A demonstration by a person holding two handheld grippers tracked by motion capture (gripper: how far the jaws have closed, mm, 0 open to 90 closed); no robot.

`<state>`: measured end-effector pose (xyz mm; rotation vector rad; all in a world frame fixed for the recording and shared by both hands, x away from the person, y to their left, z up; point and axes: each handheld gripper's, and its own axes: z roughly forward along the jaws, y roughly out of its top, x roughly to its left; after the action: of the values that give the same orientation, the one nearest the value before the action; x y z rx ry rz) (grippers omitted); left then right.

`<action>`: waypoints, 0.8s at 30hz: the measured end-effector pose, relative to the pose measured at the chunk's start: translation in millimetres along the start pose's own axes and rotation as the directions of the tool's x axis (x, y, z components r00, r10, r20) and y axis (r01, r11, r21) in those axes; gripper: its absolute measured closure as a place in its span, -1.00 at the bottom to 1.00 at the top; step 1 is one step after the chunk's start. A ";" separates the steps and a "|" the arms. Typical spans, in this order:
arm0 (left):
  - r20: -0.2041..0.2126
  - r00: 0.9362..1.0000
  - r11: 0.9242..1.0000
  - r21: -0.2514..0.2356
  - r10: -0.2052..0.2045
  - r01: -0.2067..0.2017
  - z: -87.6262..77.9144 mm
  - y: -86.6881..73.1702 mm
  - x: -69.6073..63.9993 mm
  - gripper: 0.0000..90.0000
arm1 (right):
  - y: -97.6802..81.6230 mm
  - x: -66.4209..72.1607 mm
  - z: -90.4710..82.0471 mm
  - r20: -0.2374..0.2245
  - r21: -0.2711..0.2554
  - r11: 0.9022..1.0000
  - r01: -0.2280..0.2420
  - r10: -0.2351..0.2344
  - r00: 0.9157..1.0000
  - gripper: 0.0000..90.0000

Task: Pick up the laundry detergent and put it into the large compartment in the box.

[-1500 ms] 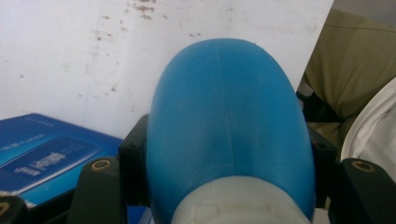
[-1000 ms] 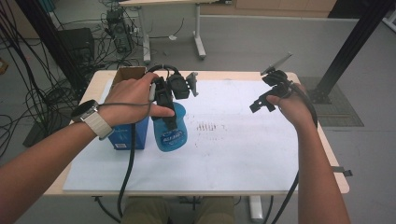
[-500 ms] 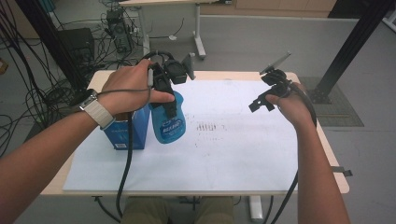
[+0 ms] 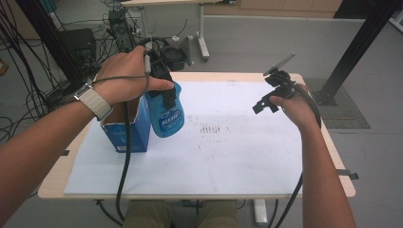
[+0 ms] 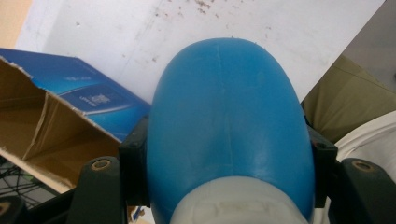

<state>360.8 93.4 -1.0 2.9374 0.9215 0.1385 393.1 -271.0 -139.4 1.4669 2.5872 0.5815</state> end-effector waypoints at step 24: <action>0.011 0.980 0.980 0.009 -0.198 0.198 -40.3 -15.9 39.6 -0.16 | 2.7 -3.1 3.1 -0.013 0.019 1.000 -0.023 0.023 1.000 -0.84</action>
<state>380.0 130.4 40.4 2.8282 1.2070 0.1073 397.8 -271.5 -141.5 1.5059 2.5961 0.5726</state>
